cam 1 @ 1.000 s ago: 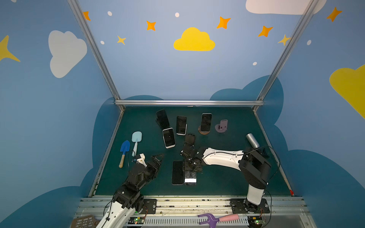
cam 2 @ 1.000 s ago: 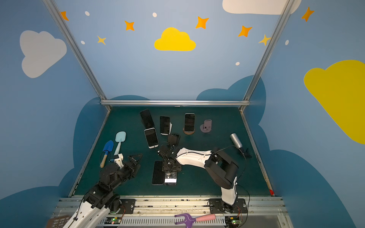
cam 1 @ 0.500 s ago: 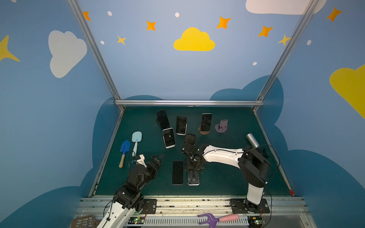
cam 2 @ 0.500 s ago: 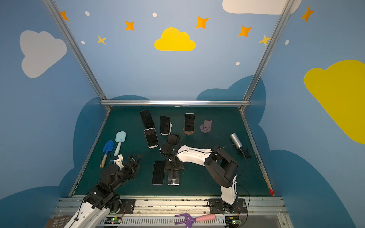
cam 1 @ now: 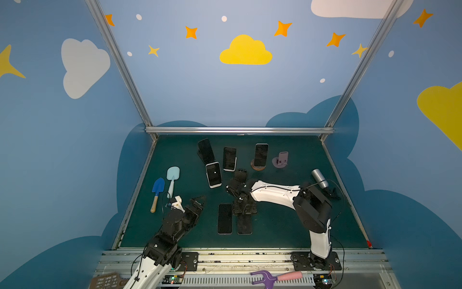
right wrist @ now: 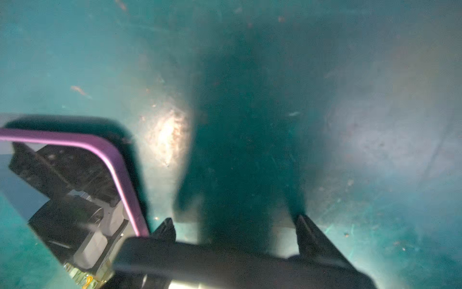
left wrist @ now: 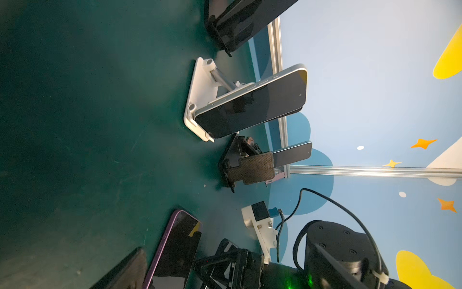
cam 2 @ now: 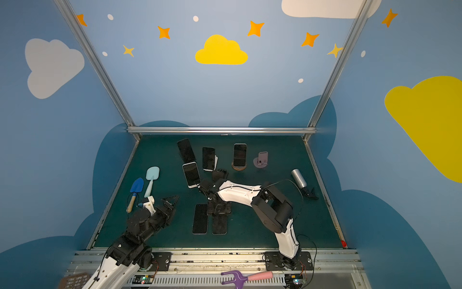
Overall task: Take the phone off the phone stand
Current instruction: 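Lower the held phone flat beside the purple-edged phone with the right gripper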
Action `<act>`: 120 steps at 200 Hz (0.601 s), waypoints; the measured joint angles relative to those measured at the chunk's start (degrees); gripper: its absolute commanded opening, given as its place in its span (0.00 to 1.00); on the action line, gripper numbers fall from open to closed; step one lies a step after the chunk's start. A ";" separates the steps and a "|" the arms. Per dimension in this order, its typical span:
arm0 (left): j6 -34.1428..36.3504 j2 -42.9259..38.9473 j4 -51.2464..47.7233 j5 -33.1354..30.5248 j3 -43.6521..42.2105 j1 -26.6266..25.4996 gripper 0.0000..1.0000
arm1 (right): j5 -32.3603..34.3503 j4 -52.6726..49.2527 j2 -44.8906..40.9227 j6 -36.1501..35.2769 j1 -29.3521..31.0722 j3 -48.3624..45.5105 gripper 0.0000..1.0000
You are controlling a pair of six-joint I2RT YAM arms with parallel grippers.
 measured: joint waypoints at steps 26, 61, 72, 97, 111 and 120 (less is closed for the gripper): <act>1.07 0.07 -0.02 -0.09 0.02 0.00 1.00 | -0.83 -1.68 1.03 -1.09 -0.11 1.31 0.76; 1.55 -3.04 -0.92 -0.55 0.00 0.00 1.00 | -1.18 -3.89 2.08 -1.92 -0.33 2.58 0.80; 1.49 -5.03 -1.11 -0.76 -0.07 0.00 1.00 | -1.20 -4.09 2.10 -1.90 -0.33 2.58 0.80; 1.07 -8.41 -1.38 -1.20 -0.81 0.00 1.00 | -1.42 -4.15 2.10 -1.70 -0.28 2.82 0.80; 0.92 -9.05 -1.99 -1.29 -1.33 0.00 1.00 | -1.64 -4.00 2.03 -1.33 -0.28 2.78 0.79; 0.85 -9.03 -2.32 -1.31 -1.49 0.00 1.00 | -1.84 -3.67 1.79 -1.01 -0.33 2.49 0.79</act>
